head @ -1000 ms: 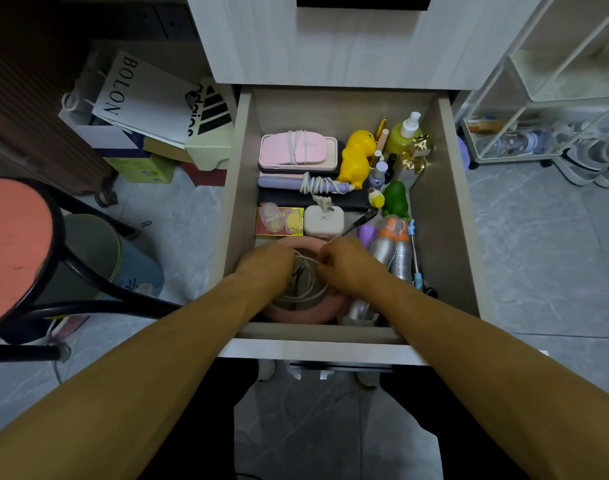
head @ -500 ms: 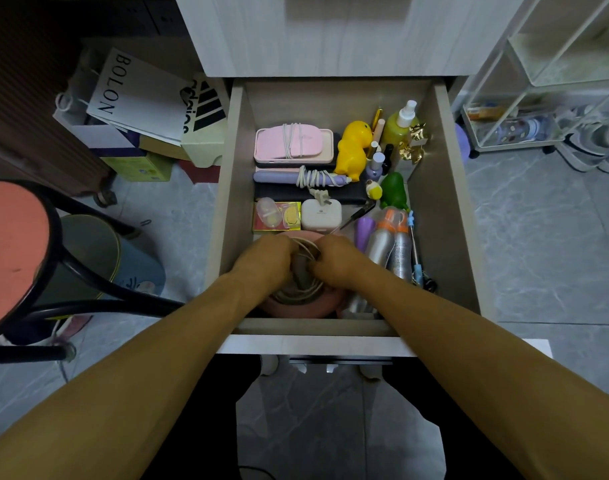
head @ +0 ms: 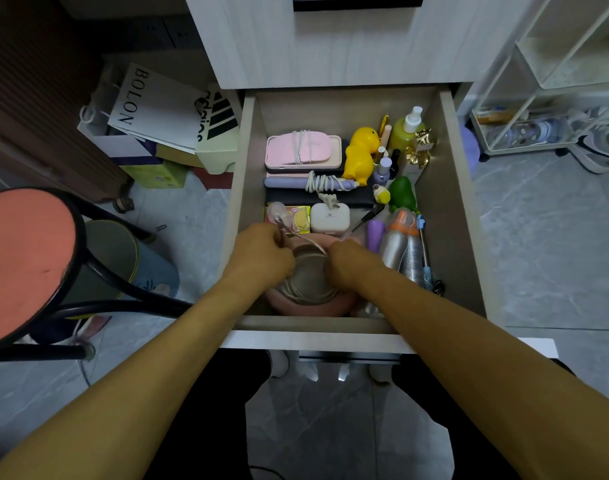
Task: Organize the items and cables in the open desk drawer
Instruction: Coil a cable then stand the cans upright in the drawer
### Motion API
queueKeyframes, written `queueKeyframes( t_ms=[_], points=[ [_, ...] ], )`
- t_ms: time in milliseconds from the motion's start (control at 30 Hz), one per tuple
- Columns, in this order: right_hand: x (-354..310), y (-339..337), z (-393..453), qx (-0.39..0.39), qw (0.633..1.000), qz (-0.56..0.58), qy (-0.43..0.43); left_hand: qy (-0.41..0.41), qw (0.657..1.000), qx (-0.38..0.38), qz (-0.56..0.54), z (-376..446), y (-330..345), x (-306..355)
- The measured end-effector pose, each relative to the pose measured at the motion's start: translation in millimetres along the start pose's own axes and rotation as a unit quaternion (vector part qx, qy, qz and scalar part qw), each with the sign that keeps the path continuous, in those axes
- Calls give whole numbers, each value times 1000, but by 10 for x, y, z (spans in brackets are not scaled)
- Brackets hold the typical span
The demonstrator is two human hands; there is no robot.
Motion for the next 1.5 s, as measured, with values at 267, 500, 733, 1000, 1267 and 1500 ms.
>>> queueKeyframes(
  t_ms=[267,500,733,1000,1267,1500],
  points=[
    [-31,-131,-67,41,998,-21,-31,-72,996,-15,-46,68,130,-156],
    [-164,-252,-329,33,989,41,-137,-90,994,-60,-11,258,441,-328],
    [-184,-157,-237,45,990,-64,-121,-51,997,-38,49,301,477,-323],
    [-203,-265,-117,114,971,-202,-61,29,993,14,112,254,345,-168],
    [-50,-181,35,101,993,-63,-28,145,959,106,221,133,145,178],
    [-56,-131,-37,53,995,-80,-28,133,940,-88,303,201,471,-7]
  ],
)
Point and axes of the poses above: each hand's wrist, its own z-axis towards the middle knuckle, its own y-axis out of the palm, x = y × z, the point moved 8 cm from there along z, towards the middle knuckle, and after that the axes turned 2 degrees about x, right-handed, at the moved point
